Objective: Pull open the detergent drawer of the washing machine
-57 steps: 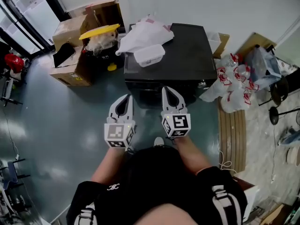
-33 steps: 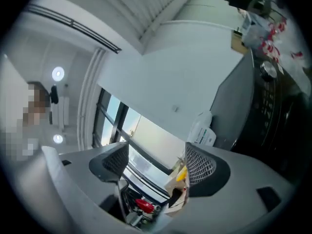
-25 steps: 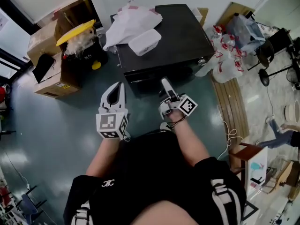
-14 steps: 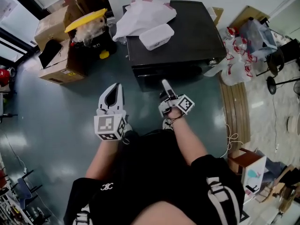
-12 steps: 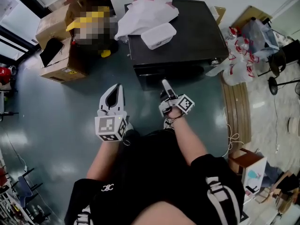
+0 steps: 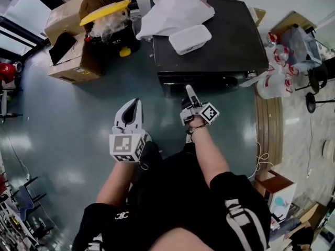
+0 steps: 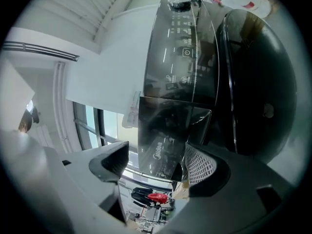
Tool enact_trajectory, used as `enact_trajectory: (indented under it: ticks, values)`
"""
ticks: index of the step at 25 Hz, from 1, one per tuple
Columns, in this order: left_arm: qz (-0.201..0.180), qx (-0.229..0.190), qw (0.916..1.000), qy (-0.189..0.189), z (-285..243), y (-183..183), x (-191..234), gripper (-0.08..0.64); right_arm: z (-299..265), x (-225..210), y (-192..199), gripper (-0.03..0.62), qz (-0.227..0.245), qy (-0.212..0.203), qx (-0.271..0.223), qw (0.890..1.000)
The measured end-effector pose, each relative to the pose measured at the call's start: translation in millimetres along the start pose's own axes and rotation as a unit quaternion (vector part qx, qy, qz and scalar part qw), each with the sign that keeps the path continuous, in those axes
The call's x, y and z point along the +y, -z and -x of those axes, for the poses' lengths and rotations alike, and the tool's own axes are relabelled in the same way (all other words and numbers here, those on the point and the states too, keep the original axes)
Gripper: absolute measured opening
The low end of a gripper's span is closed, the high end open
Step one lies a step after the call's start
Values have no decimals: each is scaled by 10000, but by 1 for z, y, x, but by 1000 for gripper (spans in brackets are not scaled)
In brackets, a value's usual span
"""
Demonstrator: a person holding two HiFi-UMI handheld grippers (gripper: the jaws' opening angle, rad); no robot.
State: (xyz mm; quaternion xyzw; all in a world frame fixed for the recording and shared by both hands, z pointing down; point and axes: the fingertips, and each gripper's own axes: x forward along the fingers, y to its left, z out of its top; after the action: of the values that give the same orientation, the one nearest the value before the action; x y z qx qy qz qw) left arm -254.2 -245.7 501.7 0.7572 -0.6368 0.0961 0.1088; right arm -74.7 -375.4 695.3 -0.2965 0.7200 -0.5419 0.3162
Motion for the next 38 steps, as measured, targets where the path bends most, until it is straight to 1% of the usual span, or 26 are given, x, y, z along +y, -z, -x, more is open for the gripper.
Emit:
enact_trajectory:
  ticks: [3,7,11,15,17,19,24,30,32,38]
  values:
    - [27,85,10000,-3,-5,7,2,2,-8,-11,-9,339,-106,45,-134,9998]
    - [2,193,9998,14,-11,11,5,2,-22,-17,-17,339,-89,14,-263,9996]
    - [-61,256,9997,23,-13,13,12,2,-31,-16,-20,339,-114,-314,-323,9989]
    - [-137,264,9996,-17,-13,15,24,2,-37,-15,-17,339,-465,-697,-576,9948]
    - [-79,320,9994,-68,-13,20,30,2,-40,-16,-16,335,-586,-870,-712,9919]
    - [-7,349,9993,-128,-11,21,34,2,-40,-18,-16,331,-595,-969,-780,9905]
    - [-72,312,9993,-172,-5,16,34,2,-39,-20,-16,324,-629,-961,-643,9913]
    - [-113,218,9996,-154,4,12,29,2,-38,-16,-15,310,-860,-980,-427,9905]
    - [-121,209,9996,-144,8,14,27,2,-32,-17,-13,305,-870,-997,-394,9904]
    - [120,153,9997,-124,12,9,29,2,-1,-11,-1,305,-857,-1028,-361,9903]
